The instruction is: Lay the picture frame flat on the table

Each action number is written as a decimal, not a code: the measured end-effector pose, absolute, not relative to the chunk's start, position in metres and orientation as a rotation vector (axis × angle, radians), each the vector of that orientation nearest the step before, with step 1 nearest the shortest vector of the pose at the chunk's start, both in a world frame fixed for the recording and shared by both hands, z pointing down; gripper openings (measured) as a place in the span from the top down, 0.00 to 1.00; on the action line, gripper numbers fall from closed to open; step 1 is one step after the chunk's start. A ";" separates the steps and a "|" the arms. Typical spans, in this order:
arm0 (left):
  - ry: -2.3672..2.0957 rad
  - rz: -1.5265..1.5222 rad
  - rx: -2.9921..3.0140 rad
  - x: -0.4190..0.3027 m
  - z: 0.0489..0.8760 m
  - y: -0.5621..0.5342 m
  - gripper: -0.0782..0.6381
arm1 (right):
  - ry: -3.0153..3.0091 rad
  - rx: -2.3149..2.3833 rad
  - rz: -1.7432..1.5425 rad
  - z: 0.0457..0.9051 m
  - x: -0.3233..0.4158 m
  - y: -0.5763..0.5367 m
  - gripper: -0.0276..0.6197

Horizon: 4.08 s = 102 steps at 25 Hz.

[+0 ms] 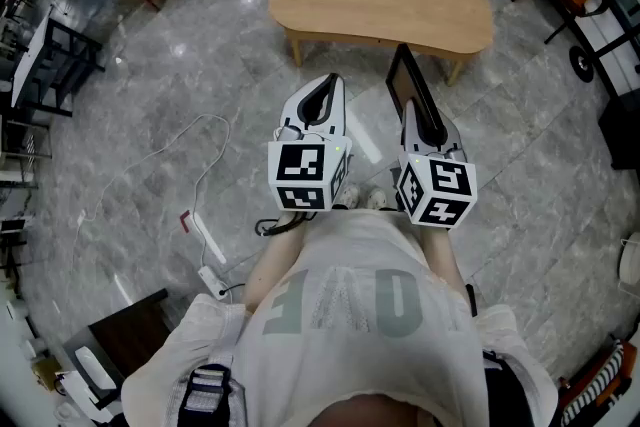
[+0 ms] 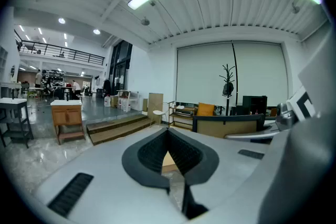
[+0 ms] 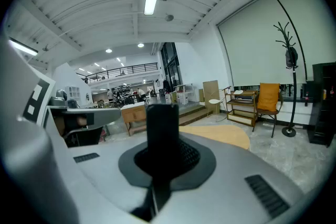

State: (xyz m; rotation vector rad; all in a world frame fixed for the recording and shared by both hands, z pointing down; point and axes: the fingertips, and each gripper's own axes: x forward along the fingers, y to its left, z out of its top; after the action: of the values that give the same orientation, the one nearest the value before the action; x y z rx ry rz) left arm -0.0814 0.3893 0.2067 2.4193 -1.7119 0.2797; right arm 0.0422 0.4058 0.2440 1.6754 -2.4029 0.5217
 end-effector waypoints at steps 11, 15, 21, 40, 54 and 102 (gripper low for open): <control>-1.754 0.275 2.402 -0.089 0.208 0.387 0.88 | -2.414 1.685 0.468 0.244 0.046 0.402 0.93; -1.765 0.266 2.391 -0.084 0.207 0.384 0.88 | -2.410 1.712 0.450 0.242 0.059 0.398 0.93; -1.796 0.254 2.377 -0.078 0.207 0.382 0.88 | -2.411 1.751 0.390 0.239 0.080 0.394 0.93; -1.824 0.130 2.419 -0.074 0.208 0.313 0.88 | -2.403 1.773 0.247 0.243 0.106 0.346 0.93; -1.734 0.084 2.532 -0.069 0.197 0.184 0.88 | -2.318 1.849 0.238 0.245 0.102 0.230 0.93; -1.637 0.184 2.509 -0.062 0.204 -0.126 0.88 | -2.432 1.921 0.384 0.211 0.095 -0.085 0.93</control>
State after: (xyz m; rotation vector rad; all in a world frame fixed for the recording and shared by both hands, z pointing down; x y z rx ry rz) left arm -0.0617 -0.1262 0.2043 2.5092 -1.6369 0.1844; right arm 0.0954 -0.0850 0.2113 1.9209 -2.4317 0.3843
